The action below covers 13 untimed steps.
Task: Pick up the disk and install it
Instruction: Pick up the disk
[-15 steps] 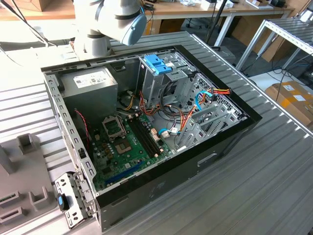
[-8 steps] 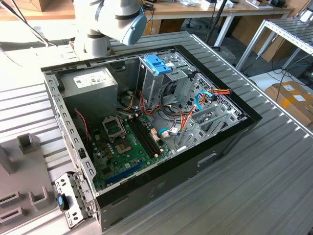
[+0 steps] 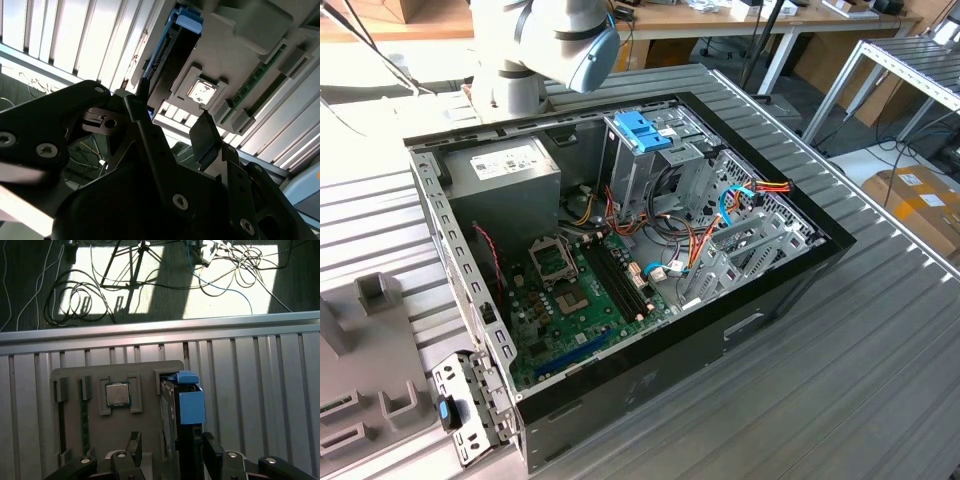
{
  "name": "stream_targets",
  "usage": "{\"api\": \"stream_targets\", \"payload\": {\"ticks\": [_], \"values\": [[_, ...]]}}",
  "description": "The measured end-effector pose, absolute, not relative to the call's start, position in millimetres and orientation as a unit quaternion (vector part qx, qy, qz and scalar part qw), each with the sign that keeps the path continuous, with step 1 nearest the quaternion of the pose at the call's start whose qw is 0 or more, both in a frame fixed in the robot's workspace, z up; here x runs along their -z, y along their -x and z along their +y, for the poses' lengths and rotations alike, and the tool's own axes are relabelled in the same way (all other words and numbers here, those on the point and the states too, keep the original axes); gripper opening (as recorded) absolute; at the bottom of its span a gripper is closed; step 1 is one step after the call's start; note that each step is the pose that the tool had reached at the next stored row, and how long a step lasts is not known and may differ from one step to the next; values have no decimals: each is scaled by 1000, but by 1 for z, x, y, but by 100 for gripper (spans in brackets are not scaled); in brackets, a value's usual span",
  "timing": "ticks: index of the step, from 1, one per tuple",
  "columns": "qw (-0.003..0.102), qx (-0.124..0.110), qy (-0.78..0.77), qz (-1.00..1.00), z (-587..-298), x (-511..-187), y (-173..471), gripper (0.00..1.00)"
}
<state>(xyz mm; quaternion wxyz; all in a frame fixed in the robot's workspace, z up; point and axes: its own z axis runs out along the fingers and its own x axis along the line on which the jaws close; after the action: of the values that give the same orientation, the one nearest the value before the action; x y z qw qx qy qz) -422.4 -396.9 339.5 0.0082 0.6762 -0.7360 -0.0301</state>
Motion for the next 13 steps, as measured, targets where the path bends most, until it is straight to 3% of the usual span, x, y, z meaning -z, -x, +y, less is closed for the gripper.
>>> {"api": "stream_targets", "payload": {"ticks": [13], "values": [[8, 30, -676, -736, -391, -337, 424, 60]]}}
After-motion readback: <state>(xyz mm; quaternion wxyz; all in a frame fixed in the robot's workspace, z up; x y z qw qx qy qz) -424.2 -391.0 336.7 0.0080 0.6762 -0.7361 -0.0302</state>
